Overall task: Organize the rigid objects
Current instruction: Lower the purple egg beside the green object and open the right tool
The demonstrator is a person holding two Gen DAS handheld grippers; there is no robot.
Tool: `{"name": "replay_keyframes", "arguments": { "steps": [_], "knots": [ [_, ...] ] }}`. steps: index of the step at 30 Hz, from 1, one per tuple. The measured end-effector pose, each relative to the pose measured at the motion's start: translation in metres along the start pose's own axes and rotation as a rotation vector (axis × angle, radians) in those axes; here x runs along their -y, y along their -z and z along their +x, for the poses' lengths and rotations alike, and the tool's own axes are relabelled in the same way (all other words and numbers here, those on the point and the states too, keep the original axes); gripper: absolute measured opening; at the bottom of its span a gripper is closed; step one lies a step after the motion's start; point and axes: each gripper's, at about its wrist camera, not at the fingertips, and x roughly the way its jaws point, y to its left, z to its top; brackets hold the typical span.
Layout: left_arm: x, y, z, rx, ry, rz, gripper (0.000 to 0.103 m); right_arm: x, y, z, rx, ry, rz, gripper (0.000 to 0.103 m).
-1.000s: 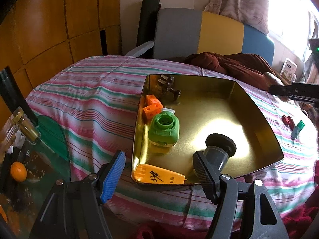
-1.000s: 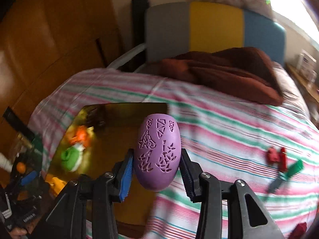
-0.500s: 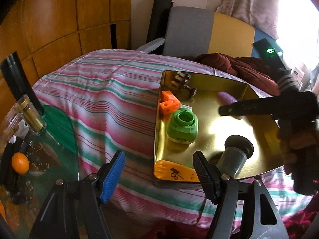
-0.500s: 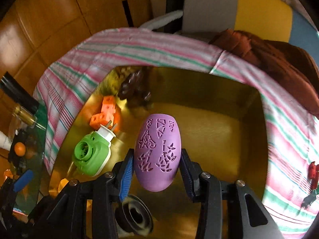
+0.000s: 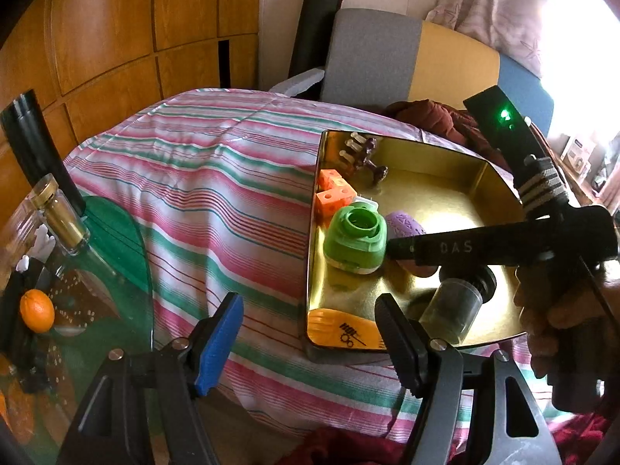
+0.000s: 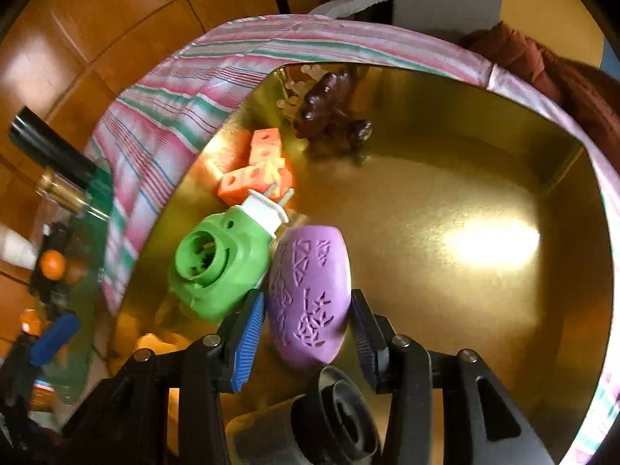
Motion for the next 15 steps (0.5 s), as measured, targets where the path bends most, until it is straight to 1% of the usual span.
{"name": "replay_keyframes", "arguments": {
  "steps": [4, 8, 11, 15],
  "knots": [
    [0.0, 0.0, -0.004, 0.009, -0.005, 0.002, 0.071, 0.001, 0.002, -0.01, 0.024, -0.016, 0.015, 0.044],
    [-0.002, 0.001, -0.006, 0.008, -0.014, -0.004, 0.071, -0.001, 0.004, -0.021, 0.044, -0.014, 0.014, 0.045],
    [-0.003, 0.002, -0.008, 0.011, -0.017, -0.005, 0.071, -0.002, 0.006, -0.03, 0.074, 0.003, 0.012, 0.045],
    [-0.002, 0.002, -0.013, 0.024, -0.017, 0.001, 0.071, -0.001, 0.011, -0.049, 0.149, 0.046, 0.011, 0.045]
  ]
}}
